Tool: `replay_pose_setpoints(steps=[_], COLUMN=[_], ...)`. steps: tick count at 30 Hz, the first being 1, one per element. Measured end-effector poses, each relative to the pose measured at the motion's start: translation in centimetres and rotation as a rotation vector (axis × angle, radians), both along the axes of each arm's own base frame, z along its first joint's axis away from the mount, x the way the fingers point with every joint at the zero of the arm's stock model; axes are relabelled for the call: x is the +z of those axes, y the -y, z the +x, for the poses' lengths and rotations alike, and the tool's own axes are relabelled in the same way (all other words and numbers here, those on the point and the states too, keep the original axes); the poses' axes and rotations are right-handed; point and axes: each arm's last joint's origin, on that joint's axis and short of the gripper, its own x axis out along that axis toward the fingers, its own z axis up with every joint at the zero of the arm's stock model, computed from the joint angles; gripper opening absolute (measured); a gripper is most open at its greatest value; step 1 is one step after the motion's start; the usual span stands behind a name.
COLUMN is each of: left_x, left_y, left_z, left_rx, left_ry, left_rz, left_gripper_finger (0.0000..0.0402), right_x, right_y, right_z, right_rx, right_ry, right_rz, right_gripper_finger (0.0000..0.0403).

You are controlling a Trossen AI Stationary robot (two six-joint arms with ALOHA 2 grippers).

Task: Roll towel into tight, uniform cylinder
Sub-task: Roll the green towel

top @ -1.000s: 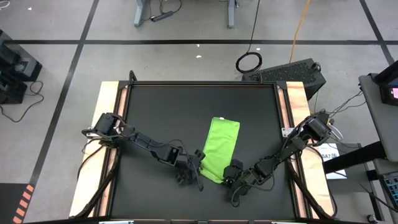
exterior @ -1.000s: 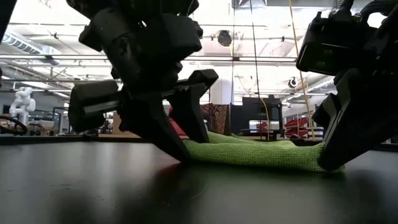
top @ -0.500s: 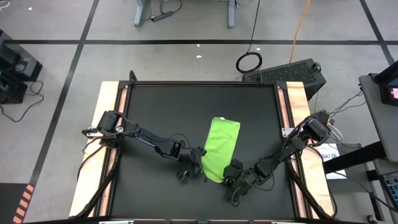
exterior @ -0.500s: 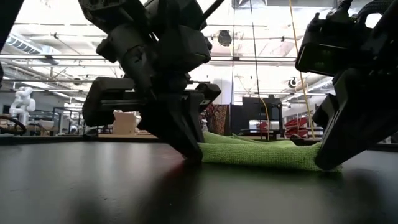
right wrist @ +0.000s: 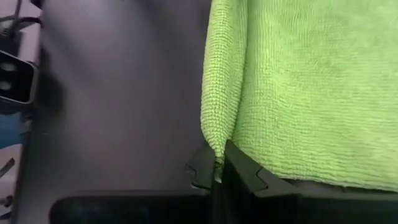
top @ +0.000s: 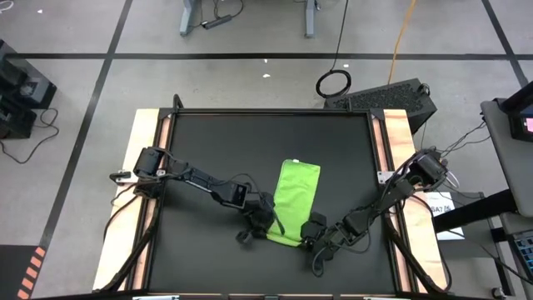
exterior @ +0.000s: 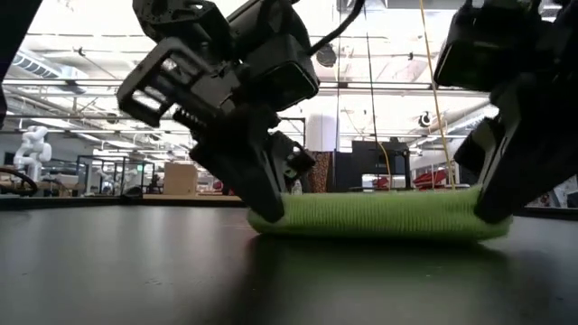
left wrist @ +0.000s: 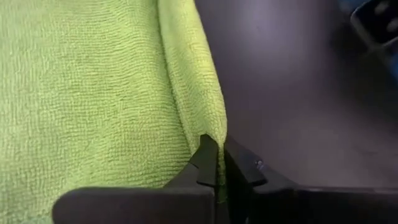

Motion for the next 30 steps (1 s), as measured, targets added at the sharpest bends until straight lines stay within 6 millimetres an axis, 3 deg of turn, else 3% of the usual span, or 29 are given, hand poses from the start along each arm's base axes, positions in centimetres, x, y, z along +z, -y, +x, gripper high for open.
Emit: replay_pose_setpoints(steps=[13, 18, 23, 30], left_x=[0.2, 0.3, -0.3, -1.5], left_y=[-1.6, -2.6, -3.5, -4.1], left_z=[0.1, 0.3, 0.5, 0.8], left_rx=[0.141, 0.207, 0.271, 0.334], left_ry=[-0.188, -0.227, -0.301, -0.387], left_rz=[-0.244, -0.286, -0.352, -0.409], left_gripper_finger=[0.0008, 0.0008, 0.0008, 0.0008], right_x=[2.3, 3.1, 3.2, 3.1], right_y=[0.2, -0.7, -0.8, -0.6], right_z=[-1.1, -1.1, -1.4, -1.4], right_rx=[0.105, 0.27, 0.306, 0.358], right_ry=[0.027, 0.157, 0.201, 0.201], right_rz=[-0.07, -0.21, -0.372, -0.454], right_gripper_finger=[0.0161, 0.0171, 0.0171, 0.0158])
